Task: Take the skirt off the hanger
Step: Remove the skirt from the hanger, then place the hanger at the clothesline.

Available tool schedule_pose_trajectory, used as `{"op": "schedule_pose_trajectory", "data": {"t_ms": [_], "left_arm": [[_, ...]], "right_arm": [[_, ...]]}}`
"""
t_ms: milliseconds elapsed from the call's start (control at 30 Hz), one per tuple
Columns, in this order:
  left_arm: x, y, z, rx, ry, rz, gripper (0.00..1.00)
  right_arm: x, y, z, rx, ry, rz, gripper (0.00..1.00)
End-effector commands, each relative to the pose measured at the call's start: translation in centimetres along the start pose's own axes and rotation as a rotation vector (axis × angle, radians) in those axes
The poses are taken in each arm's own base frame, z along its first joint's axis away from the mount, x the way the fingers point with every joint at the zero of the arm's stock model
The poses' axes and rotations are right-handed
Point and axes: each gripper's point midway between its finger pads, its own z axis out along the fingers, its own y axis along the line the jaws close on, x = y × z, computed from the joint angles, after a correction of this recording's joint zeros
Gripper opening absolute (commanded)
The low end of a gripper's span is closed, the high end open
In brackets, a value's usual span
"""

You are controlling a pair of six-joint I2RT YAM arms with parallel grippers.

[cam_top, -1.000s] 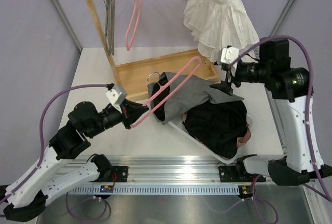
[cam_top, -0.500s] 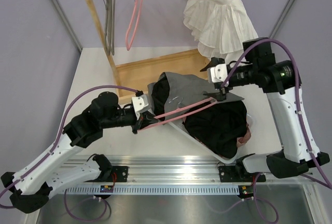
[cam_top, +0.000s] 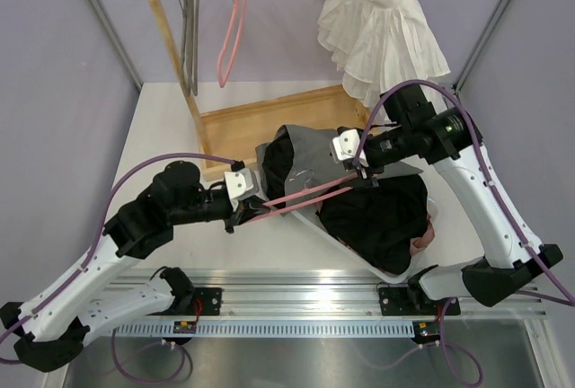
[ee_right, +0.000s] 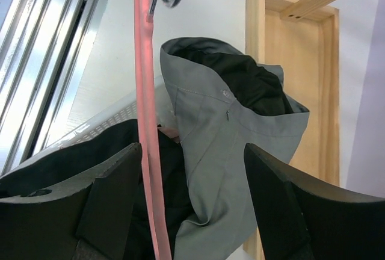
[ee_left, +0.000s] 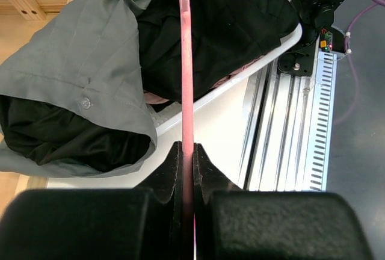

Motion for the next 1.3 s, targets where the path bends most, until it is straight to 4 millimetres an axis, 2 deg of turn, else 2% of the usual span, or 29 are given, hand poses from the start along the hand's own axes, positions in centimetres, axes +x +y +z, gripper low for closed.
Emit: {"op": "schedule_pose_trajectory", "data": {"t_ms": [0, 167, 333, 467, 833, 933, 967, 1067, 1100, 1133, 1233, 1267], "left_arm": [[-2.7, 0.6, -1.1, -0.046, -0.083, 0.062, 0.00], [-2.6, 0.9, -1.2, -0.060, -0.068, 0.068, 0.00], [-2.6, 1.2, -1.4, -0.077, -0.069, 0.080, 0.00], [-2.5, 1.2, -1.6, -0.084, -0.063, 0.084, 0.00], [-3.6, 1.2, -2.5, -0.104, -0.116, 0.118, 0.00], [-3.6, 1.1, -2.3, -0.097, -0.119, 0.117, 0.00], [-3.6, 1.1, -2.3, -0.098, -0.117, 0.116, 0.00], [-3.1, 1.4, -2.1, -0.105, -0.105, 0.114, 0.00], [-3.0, 1.4, -2.0, -0.107, -0.103, 0.111, 0.00], [-2.9, 1.5, -2.0, -0.111, -0.099, 0.111, 0.00], [-2.3, 2.1, -1.6, -0.135, -0.091, 0.096, 0.00], [-2.1, 2.4, -1.5, -0.150, -0.088, 0.087, 0.11]], "right_arm": [[1.6, 6.9, -0.6, -0.222, 0.091, 0.254, 0.76], [1.6, 6.9, -0.9, -0.208, 0.107, 0.240, 0.74], [2.8, 7.2, -0.4, -0.234, 0.143, 0.272, 0.57], [2.9, 7.2, -0.2, -0.240, 0.136, 0.273, 0.56], [3.6, 7.6, 0.2, -0.264, 0.145, 0.282, 0.50], [3.6, 7.4, 0.2, -0.258, 0.151, 0.280, 0.42], [3.6, 7.4, 0.1, -0.259, 0.152, 0.282, 0.34], [3.4, 7.1, -0.1, -0.245, 0.155, 0.278, 0.19], [3.3, 6.9, -0.2, -0.238, 0.157, 0.276, 0.08], [3.2, 6.9, -0.3, -0.234, 0.160, 0.281, 0.03], [3.1, 6.8, -0.5, -0.223, 0.164, 0.278, 0.00], [3.0, 6.8, -0.6, -0.218, 0.161, 0.280, 0.00]]}}
